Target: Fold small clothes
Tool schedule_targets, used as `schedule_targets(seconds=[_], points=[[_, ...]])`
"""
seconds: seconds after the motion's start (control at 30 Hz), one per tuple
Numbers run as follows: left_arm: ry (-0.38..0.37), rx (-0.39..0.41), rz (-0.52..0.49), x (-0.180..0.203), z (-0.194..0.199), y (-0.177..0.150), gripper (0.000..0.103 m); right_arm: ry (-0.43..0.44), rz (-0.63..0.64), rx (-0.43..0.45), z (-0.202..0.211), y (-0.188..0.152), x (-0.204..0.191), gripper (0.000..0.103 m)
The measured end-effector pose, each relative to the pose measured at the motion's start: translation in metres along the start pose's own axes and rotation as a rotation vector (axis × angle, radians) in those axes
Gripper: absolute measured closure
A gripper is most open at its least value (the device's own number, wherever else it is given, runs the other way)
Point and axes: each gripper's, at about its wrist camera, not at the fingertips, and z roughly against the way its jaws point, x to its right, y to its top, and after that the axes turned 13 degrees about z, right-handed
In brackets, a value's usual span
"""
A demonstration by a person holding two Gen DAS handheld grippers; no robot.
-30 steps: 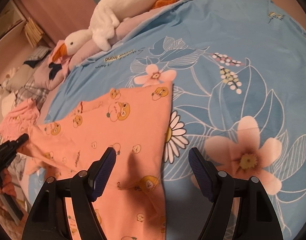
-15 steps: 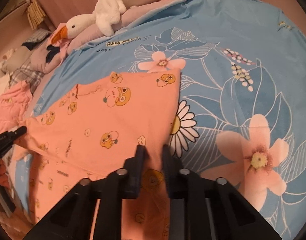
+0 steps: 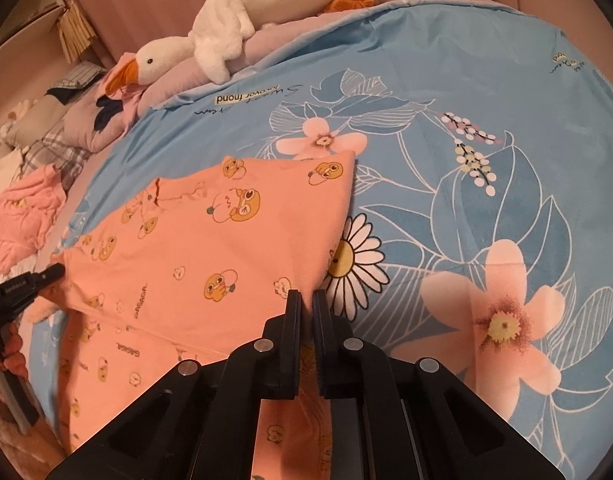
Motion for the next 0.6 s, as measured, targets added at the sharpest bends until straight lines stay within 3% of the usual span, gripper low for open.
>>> schedule_targets(seconds=[0.6], points=[[0.018, -0.026, -0.002, -0.007, -0.011, -0.001, 0.098, -0.005, -0.001, -0.014, -0.003, -0.002, 0.001, 0.096]])
